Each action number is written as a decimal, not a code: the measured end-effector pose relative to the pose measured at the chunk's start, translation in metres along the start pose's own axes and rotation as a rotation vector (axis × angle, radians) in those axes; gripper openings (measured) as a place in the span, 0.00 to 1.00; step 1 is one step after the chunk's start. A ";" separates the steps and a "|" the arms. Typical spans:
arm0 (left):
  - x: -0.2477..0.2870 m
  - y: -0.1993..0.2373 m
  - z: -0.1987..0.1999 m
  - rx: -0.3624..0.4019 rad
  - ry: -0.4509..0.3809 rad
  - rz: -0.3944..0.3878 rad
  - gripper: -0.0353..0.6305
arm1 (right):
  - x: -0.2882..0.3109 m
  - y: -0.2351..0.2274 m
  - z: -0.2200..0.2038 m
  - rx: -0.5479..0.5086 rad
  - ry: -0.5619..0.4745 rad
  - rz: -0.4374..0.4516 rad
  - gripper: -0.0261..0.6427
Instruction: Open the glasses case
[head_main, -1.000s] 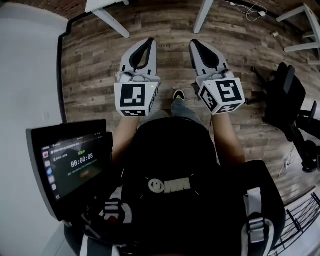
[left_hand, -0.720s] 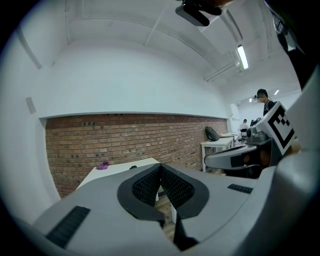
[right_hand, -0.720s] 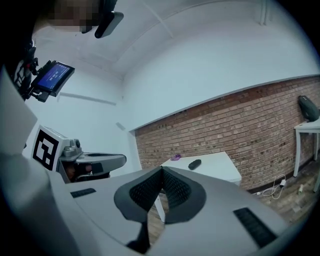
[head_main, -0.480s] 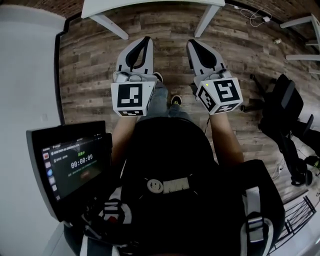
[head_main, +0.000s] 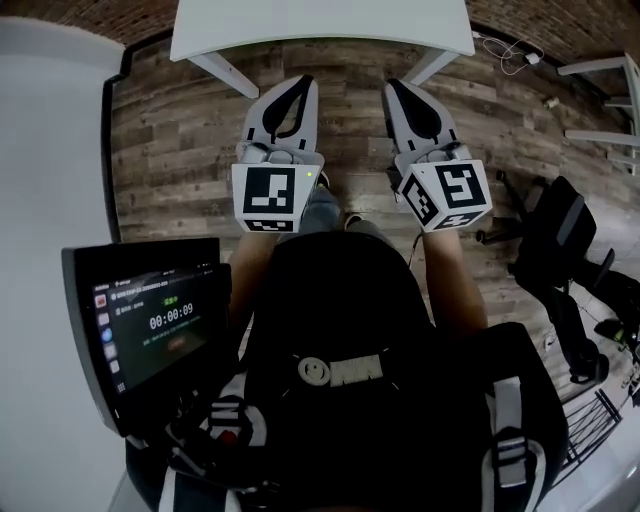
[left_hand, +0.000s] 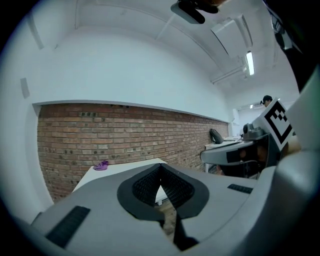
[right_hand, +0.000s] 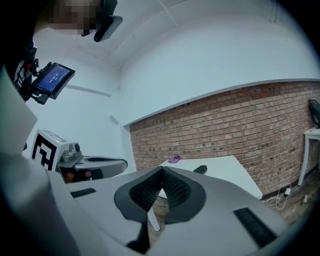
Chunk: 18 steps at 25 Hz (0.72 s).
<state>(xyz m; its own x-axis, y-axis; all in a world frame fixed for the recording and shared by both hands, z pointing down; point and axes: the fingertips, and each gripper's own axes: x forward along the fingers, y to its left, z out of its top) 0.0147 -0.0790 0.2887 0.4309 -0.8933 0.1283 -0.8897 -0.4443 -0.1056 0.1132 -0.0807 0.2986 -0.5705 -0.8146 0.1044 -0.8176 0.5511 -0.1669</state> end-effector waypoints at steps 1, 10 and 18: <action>0.006 0.012 -0.002 -0.004 0.001 -0.003 0.06 | 0.012 0.001 0.001 -0.004 0.003 -0.004 0.03; 0.076 0.112 -0.024 -0.075 0.034 -0.032 0.06 | 0.127 -0.013 0.001 -0.006 0.070 -0.052 0.03; 0.136 0.131 -0.020 -0.051 0.052 -0.001 0.06 | 0.175 -0.060 0.012 0.015 0.050 -0.029 0.03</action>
<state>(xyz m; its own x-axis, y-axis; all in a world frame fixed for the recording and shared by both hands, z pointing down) -0.0462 -0.2578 0.3117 0.4246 -0.8875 0.1793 -0.8963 -0.4400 -0.0550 0.0634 -0.2590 0.3151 -0.5504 -0.8197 0.1584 -0.8325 0.5247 -0.1777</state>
